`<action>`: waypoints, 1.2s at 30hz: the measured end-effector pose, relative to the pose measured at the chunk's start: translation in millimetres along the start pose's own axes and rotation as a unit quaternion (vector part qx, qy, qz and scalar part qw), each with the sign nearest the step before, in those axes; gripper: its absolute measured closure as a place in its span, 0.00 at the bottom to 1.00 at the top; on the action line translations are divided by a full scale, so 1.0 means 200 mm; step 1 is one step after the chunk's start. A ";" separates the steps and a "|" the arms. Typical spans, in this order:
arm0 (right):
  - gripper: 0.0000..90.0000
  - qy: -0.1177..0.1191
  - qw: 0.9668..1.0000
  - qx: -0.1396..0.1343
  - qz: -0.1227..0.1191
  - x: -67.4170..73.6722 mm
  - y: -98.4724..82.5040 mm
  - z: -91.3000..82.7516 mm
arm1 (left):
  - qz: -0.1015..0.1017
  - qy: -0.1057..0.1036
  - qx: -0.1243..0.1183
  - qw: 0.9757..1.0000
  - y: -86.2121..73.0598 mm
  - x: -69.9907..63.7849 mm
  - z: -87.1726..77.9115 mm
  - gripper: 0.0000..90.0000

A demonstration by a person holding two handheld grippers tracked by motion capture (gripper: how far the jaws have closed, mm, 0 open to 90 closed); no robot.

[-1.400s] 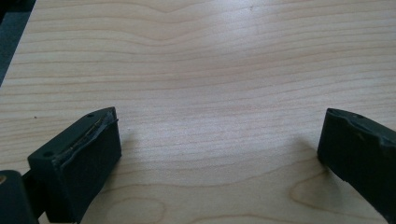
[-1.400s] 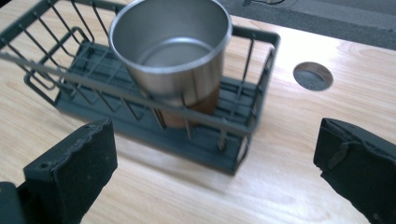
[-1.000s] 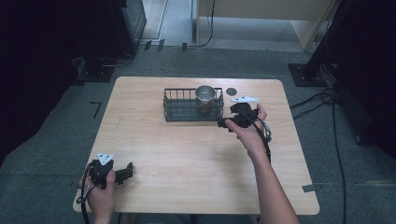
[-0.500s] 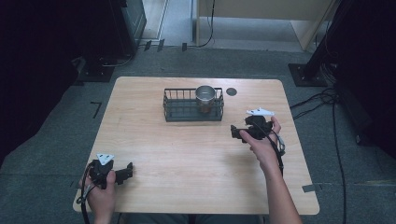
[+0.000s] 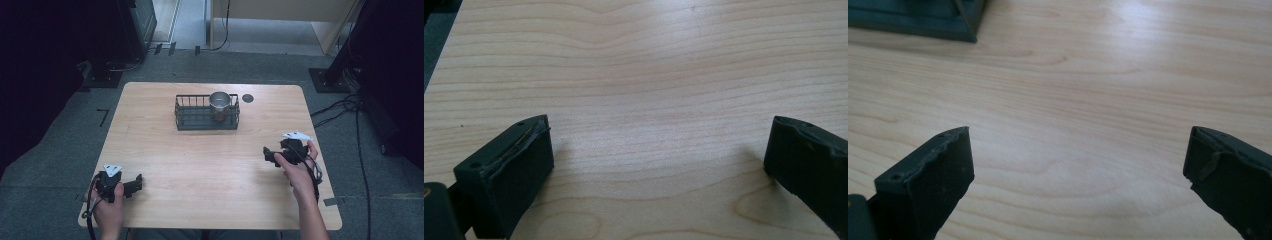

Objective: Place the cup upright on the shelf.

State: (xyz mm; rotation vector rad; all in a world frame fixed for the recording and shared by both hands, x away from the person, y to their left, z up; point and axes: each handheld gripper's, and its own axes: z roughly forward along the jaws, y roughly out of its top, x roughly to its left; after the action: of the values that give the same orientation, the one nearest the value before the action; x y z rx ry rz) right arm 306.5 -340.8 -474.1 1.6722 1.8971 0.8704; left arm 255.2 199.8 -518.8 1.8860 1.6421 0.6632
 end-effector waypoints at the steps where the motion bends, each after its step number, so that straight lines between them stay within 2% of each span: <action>1: 0.00 -0.002 1.000 0.001 0.003 -0.01 -0.02 -0.01 | 0.000 0.000 0.000 1.000 0.00 0.00 0.00 0.00; 16: 0.00 -0.019 0.999 0.013 0.025 -0.20 -0.25 -0.09 | 0.002 -0.002 0.000 1.000 0.00 0.00 0.00 0.00; 25: 0.00 -0.030 0.999 0.015 0.018 -0.26 -0.34 -0.16 | 0.003 -0.003 0.000 1.000 0.00 0.00 0.00 0.00; 36: 0.00 -0.042 0.998 0.033 0.019 -0.32 -0.47 -0.19 | 0.000 0.001 0.000 1.000 0.01 -0.02 0.01 0.00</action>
State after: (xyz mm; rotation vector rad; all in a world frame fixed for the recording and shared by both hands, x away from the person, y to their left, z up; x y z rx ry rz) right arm 224.2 -415.6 -520.2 1.7618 1.8619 0.7474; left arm 257.0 194.7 -518.9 1.8845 1.6433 0.6650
